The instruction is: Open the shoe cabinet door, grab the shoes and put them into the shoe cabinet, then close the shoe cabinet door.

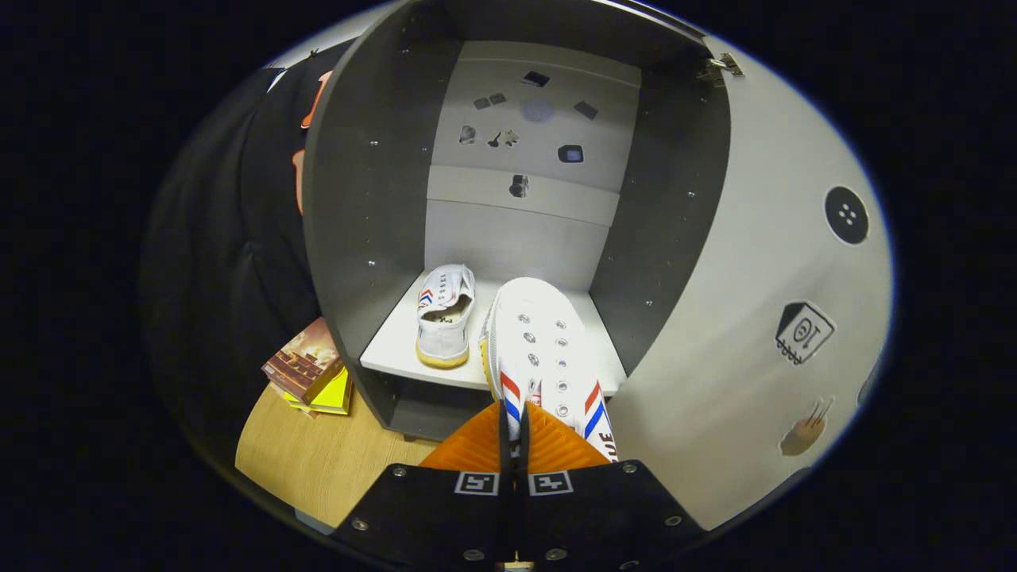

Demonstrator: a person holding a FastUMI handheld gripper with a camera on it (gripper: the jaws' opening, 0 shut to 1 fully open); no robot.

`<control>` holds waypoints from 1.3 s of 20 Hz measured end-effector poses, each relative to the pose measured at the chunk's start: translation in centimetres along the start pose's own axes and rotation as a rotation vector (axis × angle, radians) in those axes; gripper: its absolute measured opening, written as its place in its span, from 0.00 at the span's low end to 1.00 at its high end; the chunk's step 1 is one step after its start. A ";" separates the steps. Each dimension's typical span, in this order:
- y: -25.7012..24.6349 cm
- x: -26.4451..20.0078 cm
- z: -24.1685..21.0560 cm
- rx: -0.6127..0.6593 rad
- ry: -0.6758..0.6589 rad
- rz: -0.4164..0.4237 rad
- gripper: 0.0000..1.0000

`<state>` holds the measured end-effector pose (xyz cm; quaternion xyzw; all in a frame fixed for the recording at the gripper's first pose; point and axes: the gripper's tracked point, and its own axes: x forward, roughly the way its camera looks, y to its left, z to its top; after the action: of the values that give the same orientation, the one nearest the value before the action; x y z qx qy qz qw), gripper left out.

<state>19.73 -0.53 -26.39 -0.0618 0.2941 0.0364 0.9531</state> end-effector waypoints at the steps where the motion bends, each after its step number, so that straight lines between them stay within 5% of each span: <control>1: -0.2 1.2 0.7 -0.001 0.004 -0.004 0.00; 9: -0.6 13.6 4.7 0.063 0.090 -0.005 0.00; 17: -1.2 22.8 3.2 0.077 0.188 -0.063 0.00; 19: -1.6 22.5 3.7 0.049 0.153 -0.088 0.08; 23: -1.6 18.8 6.3 0.102 0.062 -0.099 0.40; 24: -1.6 17.2 6.8 0.102 0.035 -0.103 0.63; 26: -1.3 13.2 8.2 0.098 -0.032 -0.085 0.89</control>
<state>35.30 -0.20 -26.99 -0.0271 0.2773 -0.0175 0.9602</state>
